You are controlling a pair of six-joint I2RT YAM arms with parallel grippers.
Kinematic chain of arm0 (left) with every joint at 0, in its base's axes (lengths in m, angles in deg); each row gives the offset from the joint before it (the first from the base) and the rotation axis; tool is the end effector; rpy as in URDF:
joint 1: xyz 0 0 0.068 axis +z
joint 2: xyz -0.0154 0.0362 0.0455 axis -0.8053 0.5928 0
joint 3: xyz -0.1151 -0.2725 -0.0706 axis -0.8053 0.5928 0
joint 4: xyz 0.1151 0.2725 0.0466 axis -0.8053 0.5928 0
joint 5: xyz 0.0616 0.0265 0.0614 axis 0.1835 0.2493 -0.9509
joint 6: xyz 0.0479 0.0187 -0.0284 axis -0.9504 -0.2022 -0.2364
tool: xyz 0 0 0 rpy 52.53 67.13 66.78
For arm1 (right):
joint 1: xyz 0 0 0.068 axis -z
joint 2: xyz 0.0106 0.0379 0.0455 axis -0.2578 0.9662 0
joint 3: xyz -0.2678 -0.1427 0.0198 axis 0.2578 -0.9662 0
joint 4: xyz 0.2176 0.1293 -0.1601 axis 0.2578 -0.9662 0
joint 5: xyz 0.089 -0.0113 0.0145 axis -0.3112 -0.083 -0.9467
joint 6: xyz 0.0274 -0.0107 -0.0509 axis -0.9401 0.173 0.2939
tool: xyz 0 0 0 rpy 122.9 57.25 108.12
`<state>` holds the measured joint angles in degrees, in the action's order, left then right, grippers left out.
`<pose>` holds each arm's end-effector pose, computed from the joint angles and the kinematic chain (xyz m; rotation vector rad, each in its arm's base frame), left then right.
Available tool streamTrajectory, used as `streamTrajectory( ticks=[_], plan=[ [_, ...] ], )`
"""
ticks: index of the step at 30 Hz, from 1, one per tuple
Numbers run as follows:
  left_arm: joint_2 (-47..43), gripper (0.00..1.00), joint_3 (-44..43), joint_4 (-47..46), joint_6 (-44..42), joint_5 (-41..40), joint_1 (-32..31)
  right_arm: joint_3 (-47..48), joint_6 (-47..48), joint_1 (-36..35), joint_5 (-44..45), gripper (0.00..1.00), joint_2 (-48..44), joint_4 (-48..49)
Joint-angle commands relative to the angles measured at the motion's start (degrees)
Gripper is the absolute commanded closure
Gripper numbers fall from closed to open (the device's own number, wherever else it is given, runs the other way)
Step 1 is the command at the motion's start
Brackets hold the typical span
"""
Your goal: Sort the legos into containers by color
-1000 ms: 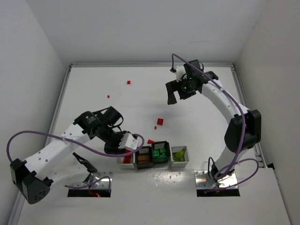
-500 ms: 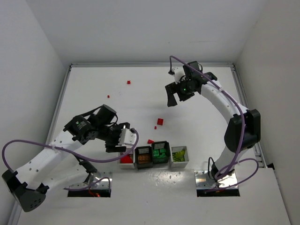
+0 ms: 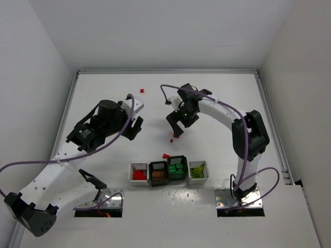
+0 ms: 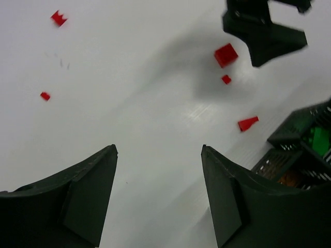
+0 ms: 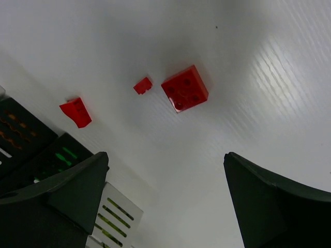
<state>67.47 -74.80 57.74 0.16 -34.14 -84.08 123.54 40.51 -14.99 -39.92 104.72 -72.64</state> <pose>0.1893 -0.1165 0.3728 0.7411 2.0220 -0.3572 0.3675 0.2250 0.2116 -0.8998 2.7240 0.4843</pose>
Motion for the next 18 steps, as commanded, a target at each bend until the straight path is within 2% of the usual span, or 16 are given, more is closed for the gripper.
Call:
streamTrajectory(
  ticks=[1, 7, 13, 15, 18],
  plan=[
    [0.4, 0.29, -2.0, -4.1, 11.8, -6.6, 3.4, 0.4, 2.8, -1.6, 3.5, 0.07, 1.5, 3.9],
    [5.9, 0.29, -6.3, -2.7, 15.7, -3.2, 11.2, -0.9, 7.6, -2.9, 5.1, 0.07, 3.4, 9.4],
    [13.2, 0.29, -12.1, -1.5, 15.7, 6.5, 18.9, -2.6, 11.8, -3.4, 6.3, 0.07, 6.0, 11.4],
    [14.9, 0.29, -13.7, -0.8, 14.9, 11.0, 20.4, -2.6, 13.5, -3.4, 5.4, 0.07, 6.7, 11.4],
    [16.9, 0.29, -14.4, -0.3, 13.5, 13.6, 21.8, -2.6, 15.0, -3.9, 4.8, 0.08, 6.7, 12.7]
  ],
)
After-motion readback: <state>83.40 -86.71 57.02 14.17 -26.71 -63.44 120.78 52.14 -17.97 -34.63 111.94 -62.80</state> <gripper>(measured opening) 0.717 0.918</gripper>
